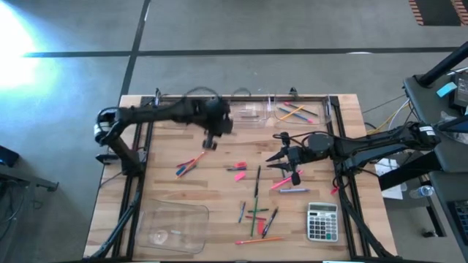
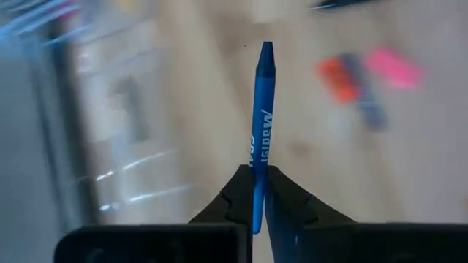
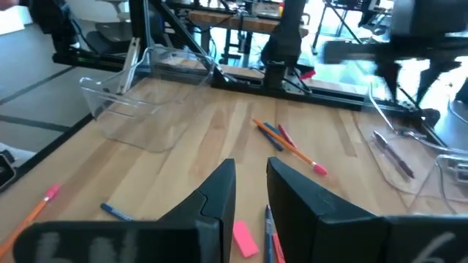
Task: Sort crayons/erasers/pens/pencils in bins
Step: Put the blue crayon into the top middle transparent bin, then put the pink eraser into the bottom transparent bin
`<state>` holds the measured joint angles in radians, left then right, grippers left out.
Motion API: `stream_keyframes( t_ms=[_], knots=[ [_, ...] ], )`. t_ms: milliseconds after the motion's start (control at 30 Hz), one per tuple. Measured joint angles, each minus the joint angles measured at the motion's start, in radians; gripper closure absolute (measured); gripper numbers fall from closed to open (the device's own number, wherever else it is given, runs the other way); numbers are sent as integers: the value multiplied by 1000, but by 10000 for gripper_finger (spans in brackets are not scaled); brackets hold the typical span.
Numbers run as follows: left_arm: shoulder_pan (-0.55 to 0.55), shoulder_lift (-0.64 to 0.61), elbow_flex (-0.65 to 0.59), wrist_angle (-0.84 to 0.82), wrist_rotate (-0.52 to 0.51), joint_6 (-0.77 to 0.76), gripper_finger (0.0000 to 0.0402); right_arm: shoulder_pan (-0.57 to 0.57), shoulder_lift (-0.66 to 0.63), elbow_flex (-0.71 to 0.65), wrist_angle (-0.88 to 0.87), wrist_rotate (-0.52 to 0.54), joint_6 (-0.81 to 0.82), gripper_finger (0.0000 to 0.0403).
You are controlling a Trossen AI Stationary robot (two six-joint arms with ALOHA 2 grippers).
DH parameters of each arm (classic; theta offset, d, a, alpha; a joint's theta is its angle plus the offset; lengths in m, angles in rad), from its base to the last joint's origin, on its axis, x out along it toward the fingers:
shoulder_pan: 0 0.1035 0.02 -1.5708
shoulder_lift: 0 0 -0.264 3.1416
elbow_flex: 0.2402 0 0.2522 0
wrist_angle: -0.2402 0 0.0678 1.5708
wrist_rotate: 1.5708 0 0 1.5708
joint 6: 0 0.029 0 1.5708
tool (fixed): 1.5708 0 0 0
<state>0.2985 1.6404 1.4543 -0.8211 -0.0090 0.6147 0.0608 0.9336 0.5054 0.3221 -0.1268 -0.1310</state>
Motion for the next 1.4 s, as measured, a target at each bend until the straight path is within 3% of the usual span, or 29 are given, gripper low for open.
stream_keyframes(
  t_ms=[200, 333, 567, 800, 1100, 1267, 1400],
  knots=[
    [155, 115, 138, -1, 11, 53, 401, 0, 0, -2, 4, -1, -6, 330],
    [216, 211, 223, -42, 100, 57, 401, 0, 0, -2, 5, -1, -19, 331],
    [237, 335, 313, -114, 130, 54, 395, 0, 0, -2, -1, -2, -26, 335],
    [237, 351, 309, -113, 128, 35, 362, 0, 0, -7, -11, -2, -26, 335],
    [233, 263, 319, -156, 69, -45, 279, 0, 0, -9, -11, -2, -27, 335],
    [225, 112, 278, -189, 127, -126, 273, 0, 1, -13, -11, -1, -26, 335],
    [185, -37, 150, -149, 158, -171, 283, 0, 1, -13, -10, 2, -26, 335]
  ],
)
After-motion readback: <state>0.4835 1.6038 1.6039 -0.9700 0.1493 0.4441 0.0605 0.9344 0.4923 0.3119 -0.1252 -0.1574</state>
